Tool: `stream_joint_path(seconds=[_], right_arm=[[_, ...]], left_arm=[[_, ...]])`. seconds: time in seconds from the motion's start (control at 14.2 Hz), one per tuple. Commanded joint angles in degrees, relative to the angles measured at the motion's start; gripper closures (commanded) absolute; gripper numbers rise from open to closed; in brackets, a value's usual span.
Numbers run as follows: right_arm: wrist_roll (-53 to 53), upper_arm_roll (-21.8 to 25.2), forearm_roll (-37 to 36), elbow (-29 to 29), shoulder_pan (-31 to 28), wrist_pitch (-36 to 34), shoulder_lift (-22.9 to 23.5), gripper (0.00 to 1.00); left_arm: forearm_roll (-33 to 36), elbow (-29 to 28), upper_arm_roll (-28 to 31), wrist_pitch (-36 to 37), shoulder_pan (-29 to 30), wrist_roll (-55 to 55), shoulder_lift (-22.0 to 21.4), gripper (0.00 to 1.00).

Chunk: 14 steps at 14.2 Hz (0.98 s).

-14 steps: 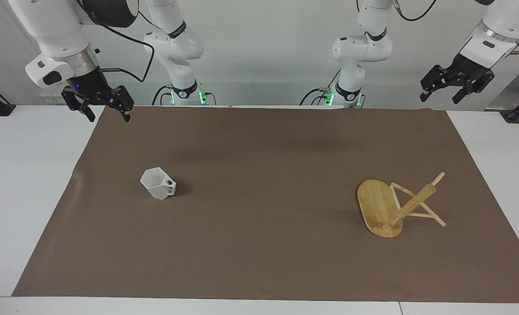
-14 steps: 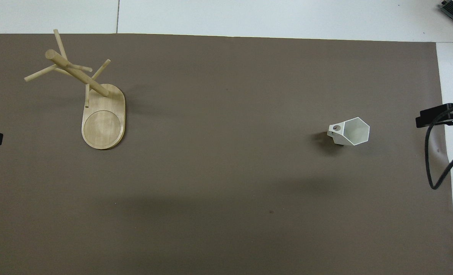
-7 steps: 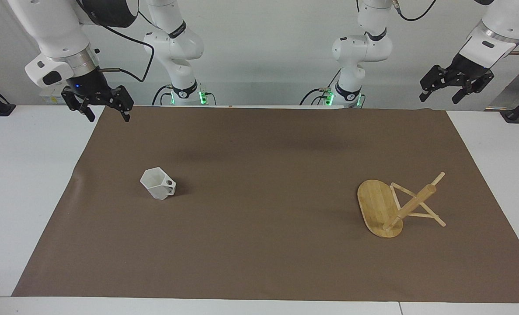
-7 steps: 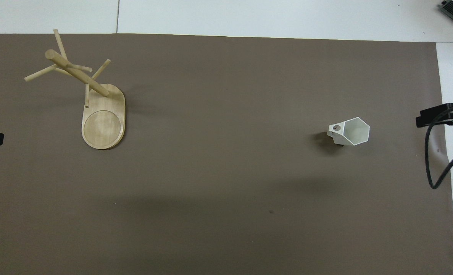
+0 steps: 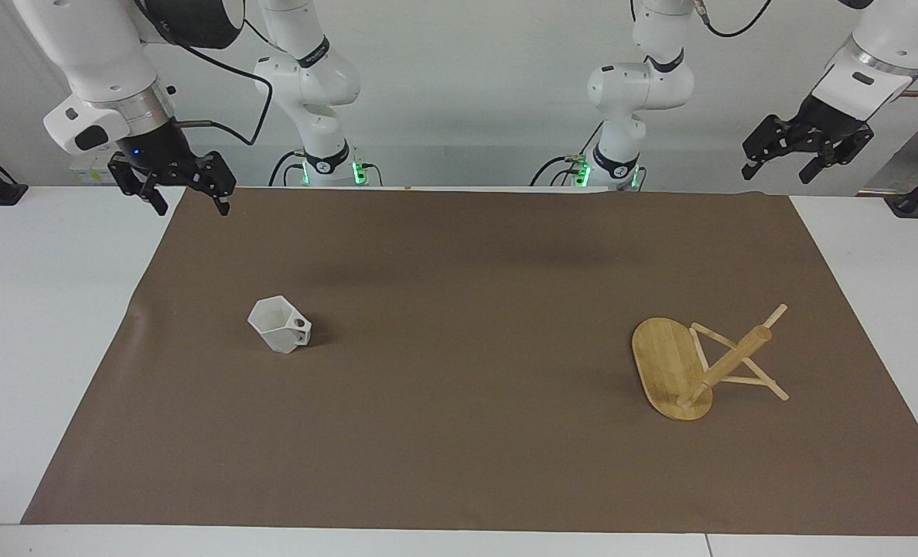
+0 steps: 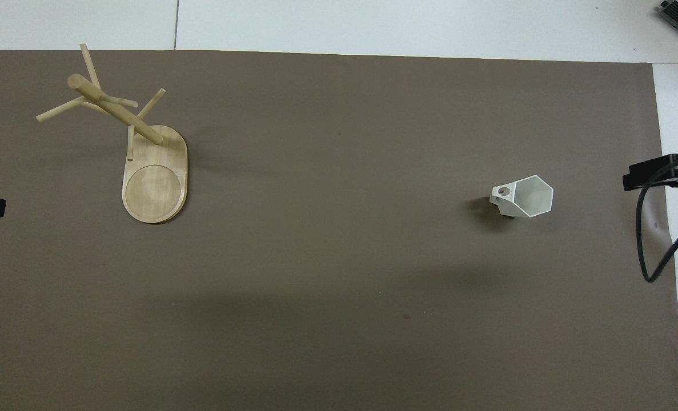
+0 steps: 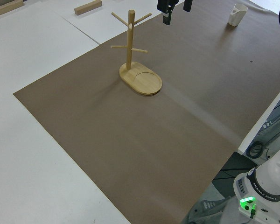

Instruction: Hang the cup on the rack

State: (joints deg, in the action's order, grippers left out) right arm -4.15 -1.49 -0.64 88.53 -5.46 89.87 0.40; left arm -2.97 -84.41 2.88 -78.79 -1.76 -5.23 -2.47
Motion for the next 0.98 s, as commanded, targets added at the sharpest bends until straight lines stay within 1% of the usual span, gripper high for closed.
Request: stream_joint_path(seconds=[0.0, 0.7, 0.77, 0.91], right_arm=[[-0.16, 0.08, 1.26, 1.03, -0.34, 0.21, -1.02, 0.00], [-0.25, 0.08, 1.26, 1.20, -0.34, 0.48, -1.19, 0.00], [-0.16, -0.01, 1.26, 1.55, -0.25, 0.91, -1.19, 0.00], [-0.16, -0.01, 1.34, 3.74, -0.25, 4.41, -1.89, 0.00]], left_arm=[[0.95, -2.25, -0.33, -0.05, 0.18, -0.04, -1.66, 0.00], [0.95, -2.25, -0.33, -0.05, 0.18, -0.13, -1.66, 0.00], [0.95, -2.25, -0.33, -0.05, 0.18, -0.13, -1.66, 0.00], [1.04, -2.16, -0.33, -0.13, 0.09, -0.21, -1.66, 0.00]])
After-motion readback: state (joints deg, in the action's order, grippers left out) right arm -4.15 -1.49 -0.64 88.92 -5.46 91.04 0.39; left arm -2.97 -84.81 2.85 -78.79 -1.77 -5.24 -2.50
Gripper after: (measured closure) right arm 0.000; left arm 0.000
